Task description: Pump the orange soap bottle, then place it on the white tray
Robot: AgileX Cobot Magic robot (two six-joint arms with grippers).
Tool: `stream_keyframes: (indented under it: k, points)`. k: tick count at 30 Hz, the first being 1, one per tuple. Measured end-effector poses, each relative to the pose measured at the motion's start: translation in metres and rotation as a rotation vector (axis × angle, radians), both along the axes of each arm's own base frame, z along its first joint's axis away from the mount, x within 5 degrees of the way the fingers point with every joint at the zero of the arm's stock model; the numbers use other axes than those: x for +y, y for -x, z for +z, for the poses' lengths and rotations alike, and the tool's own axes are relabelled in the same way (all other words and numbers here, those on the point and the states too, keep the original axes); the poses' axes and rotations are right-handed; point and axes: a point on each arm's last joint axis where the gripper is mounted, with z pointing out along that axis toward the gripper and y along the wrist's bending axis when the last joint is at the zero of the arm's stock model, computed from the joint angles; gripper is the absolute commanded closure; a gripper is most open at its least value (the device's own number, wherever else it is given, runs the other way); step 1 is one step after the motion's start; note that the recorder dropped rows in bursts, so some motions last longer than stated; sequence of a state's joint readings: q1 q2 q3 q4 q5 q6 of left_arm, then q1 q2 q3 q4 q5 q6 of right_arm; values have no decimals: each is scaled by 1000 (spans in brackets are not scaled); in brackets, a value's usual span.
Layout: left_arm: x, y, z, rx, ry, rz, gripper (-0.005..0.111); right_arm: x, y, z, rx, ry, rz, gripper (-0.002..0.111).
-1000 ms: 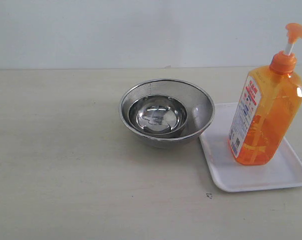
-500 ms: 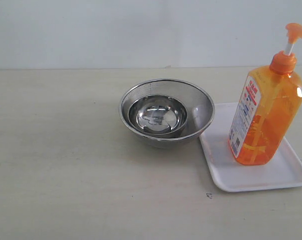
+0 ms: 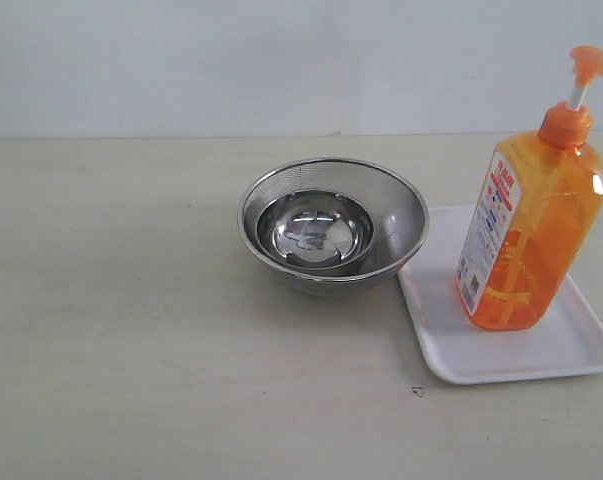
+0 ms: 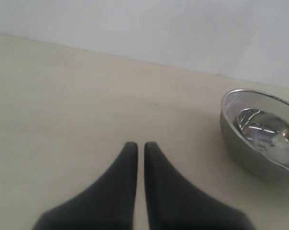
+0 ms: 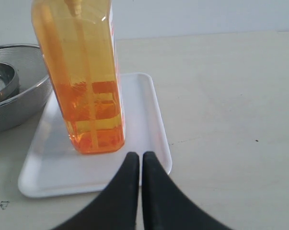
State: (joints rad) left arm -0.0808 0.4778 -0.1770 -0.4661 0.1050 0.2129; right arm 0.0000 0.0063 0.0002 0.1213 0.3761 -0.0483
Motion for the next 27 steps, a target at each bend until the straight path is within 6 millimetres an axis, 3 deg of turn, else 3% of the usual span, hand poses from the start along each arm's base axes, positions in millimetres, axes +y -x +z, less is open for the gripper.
stream_keyframes:
  k: [7, 15, 27]
  points:
    - [0, 1, -4, 17, 20, 11, 102, 0, 0, 0, 0, 0, 0, 108]
    - [5, 6, -31, 11, -54, 34, 102, 0, 0, 0, 0, 0, 0, 108]
    - [5, 6, -32, -10, -110, 21, 102, 0, 0, 0, 0, 0, 0, 108]
